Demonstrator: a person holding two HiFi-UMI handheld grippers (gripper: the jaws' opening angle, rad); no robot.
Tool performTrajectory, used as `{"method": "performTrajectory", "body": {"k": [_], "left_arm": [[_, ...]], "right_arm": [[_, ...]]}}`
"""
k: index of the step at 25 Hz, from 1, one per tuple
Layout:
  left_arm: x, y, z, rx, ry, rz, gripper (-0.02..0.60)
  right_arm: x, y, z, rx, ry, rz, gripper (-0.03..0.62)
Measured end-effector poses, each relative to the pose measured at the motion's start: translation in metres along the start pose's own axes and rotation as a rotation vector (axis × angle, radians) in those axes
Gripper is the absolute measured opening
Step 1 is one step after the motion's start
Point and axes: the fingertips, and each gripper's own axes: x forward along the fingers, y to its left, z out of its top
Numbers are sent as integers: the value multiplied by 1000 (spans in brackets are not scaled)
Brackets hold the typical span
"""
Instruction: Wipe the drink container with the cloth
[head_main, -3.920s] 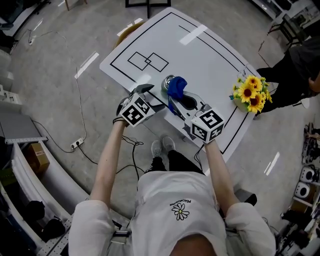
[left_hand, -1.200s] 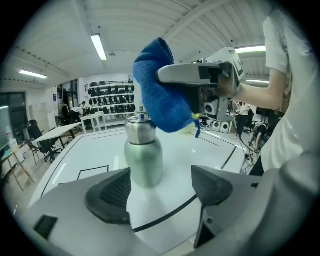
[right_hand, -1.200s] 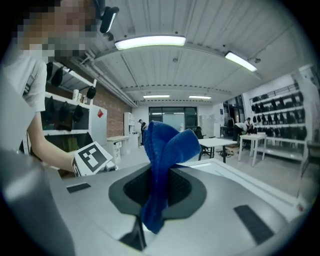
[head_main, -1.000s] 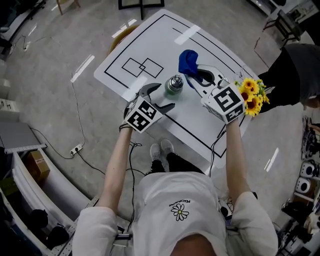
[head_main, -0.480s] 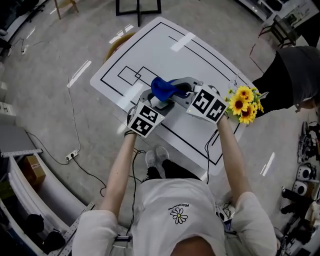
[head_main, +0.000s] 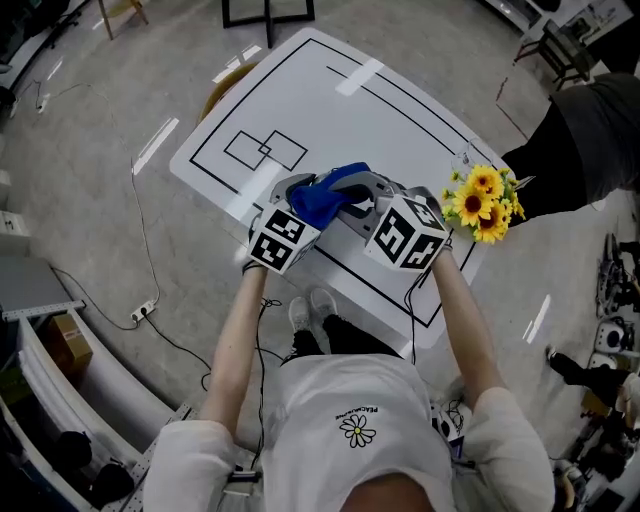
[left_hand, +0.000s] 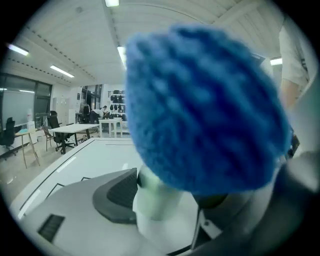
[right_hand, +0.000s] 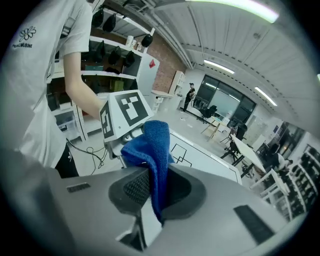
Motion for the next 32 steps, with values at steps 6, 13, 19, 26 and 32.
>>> {"method": "performTrajectory", "body": {"k": [6,13,19,26,32], "left_arm": [[0,3,-1,-25,-21,3,307],[-2,8,-9,-13,1,22,307],[-7,8,-8,19,24,35,304],[-46,10,46,41,-82,121,296],[-115,20,120,63,-271,334,129]], "right_arm": [[-2,9,-4,65,-38,38,43],[7,27,-17,72,-11,94,43],[5,27,-19,57,12,83,43],[-40,-17,17,148,-177,-100,43],[-99,-56,43,366,-450,-456,43]]}}
